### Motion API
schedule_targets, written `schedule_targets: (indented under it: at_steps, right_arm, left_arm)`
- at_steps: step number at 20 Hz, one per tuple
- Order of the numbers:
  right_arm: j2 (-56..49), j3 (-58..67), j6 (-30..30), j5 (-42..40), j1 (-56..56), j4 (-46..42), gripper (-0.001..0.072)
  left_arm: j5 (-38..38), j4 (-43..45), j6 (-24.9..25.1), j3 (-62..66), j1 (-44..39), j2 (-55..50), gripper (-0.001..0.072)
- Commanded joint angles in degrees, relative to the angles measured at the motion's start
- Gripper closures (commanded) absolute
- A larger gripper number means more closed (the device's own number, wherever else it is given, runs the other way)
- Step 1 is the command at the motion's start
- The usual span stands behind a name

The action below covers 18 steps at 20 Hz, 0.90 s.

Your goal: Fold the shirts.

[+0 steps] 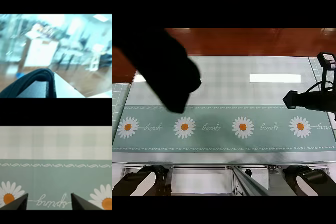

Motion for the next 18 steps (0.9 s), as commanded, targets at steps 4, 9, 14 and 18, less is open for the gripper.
schedule_targets:
  at_steps: [4, 9, 14, 18]
  right_arm:
    - [1.29, -0.02, -0.07, -1.64, 0.07, 3.93, 0.0094]
    - [1.29, -0.02, -0.07, -1.99, 0.07, 3.91, 0.0094]
    - [0.96, -0.13, -0.04, -2.49, 0.07, 4.04, 0.0094]
    - [-4.74, -2.58, -0.33, -3.91, 0.07, 9.77, 0.0093]
  left_arm:
    - [2.78, -0.35, -0.42, -1.4, -15.17, -3.52, 0.0685]
    - [1.07, 4.24, 1.01, -32.63, -24.46, 0.24, 0.0684]
    - [-13.9, 16.04, -0.13, -61.35, -10.34, 4.42, 0.0683]
    - [-12.79, 18.56, -0.13, -76.0, -1.01, 4.22, 0.0641]
